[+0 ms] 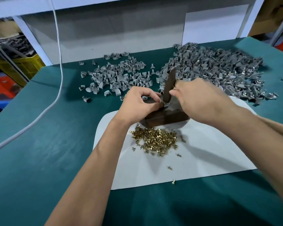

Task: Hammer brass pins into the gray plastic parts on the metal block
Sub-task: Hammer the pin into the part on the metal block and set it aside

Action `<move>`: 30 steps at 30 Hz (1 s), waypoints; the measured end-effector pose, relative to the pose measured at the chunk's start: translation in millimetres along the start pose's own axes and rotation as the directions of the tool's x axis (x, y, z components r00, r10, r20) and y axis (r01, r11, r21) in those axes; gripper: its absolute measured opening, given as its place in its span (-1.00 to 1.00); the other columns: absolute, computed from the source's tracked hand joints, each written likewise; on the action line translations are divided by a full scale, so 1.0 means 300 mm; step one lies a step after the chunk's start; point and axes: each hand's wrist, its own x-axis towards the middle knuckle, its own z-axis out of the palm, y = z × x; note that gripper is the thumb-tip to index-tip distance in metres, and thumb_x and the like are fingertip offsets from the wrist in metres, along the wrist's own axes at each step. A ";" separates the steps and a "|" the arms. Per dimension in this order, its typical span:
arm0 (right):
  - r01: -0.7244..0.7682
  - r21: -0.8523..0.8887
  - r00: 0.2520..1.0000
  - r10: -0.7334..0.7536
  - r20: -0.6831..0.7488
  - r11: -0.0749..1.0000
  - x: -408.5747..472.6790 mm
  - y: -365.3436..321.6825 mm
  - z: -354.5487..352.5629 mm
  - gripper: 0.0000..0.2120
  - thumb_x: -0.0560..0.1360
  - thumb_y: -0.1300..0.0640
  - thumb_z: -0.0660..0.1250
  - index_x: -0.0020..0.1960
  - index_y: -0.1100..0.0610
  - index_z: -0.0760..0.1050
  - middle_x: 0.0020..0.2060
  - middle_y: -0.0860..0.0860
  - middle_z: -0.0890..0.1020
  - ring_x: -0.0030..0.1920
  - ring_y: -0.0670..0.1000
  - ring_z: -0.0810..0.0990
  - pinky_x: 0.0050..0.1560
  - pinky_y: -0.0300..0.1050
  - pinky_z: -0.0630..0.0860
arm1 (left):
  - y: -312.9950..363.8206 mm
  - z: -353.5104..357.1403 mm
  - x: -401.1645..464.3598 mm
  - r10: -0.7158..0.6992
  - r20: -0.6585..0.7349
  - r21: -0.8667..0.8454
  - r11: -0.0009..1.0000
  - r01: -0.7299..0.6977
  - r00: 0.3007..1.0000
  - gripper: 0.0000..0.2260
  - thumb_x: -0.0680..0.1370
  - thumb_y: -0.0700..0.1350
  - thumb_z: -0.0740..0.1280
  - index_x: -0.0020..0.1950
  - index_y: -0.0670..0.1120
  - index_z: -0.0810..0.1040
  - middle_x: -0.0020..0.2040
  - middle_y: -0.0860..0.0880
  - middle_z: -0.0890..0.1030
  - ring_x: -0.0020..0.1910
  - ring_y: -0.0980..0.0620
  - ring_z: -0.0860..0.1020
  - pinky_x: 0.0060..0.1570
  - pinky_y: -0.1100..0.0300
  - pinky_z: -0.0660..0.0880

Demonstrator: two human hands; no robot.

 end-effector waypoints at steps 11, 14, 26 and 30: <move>0.123 0.150 0.992 -0.127 0.018 0.981 -0.031 0.133 -0.071 -0.71 0.62 -0.12 0.29 -0.18 0.02 0.50 -0.33 -0.05 0.58 -0.31 0.00 0.53 -0.34 -0.09 0.33 | 0.000 0.003 0.001 -0.023 0.001 0.031 0.999 0.022 1.000 -0.92 0.44 -0.18 0.58 -0.21 -0.04 0.73 0.07 0.10 0.73 0.09 0.20 0.66 0.20 0.16 0.57; 0.122 0.153 0.988 -0.135 0.076 0.981 -0.053 0.209 -0.092 -0.80 0.53 -0.12 0.41 -0.17 -0.03 0.56 -0.34 -0.10 0.59 -0.32 -0.07 0.51 -0.35 -0.14 0.32 | 0.003 0.010 -0.002 -0.020 0.004 0.009 1.000 0.020 1.000 -0.93 0.48 -0.20 0.55 -0.20 -0.10 0.72 0.10 0.08 0.72 0.10 0.26 0.64 0.06 0.46 0.46; 0.034 0.095 0.999 -0.037 0.031 0.995 -0.075 0.286 0.000 -0.86 0.40 0.06 0.59 -0.23 -0.03 0.63 -0.30 -0.15 0.64 -0.22 -0.14 0.59 -0.15 -0.10 0.53 | 0.034 0.014 -0.018 -0.039 0.051 -0.172 0.984 0.047 0.998 -0.85 0.53 -0.27 0.47 -0.23 -0.10 0.69 0.14 0.10 0.72 0.18 0.20 0.64 0.34 0.02 0.47; 0.162 0.301 0.971 -0.097 -0.220 0.940 -0.035 0.182 0.034 -0.86 0.49 0.03 0.50 0.04 -0.09 0.63 -0.18 -0.22 0.61 -0.14 -0.23 0.57 -0.13 -0.23 0.50 | 0.038 0.013 -0.019 -0.024 0.050 -0.185 0.982 0.033 0.998 -0.85 0.53 -0.28 0.46 -0.23 -0.09 0.68 0.16 0.08 0.72 0.20 0.13 0.64 0.36 -0.08 0.46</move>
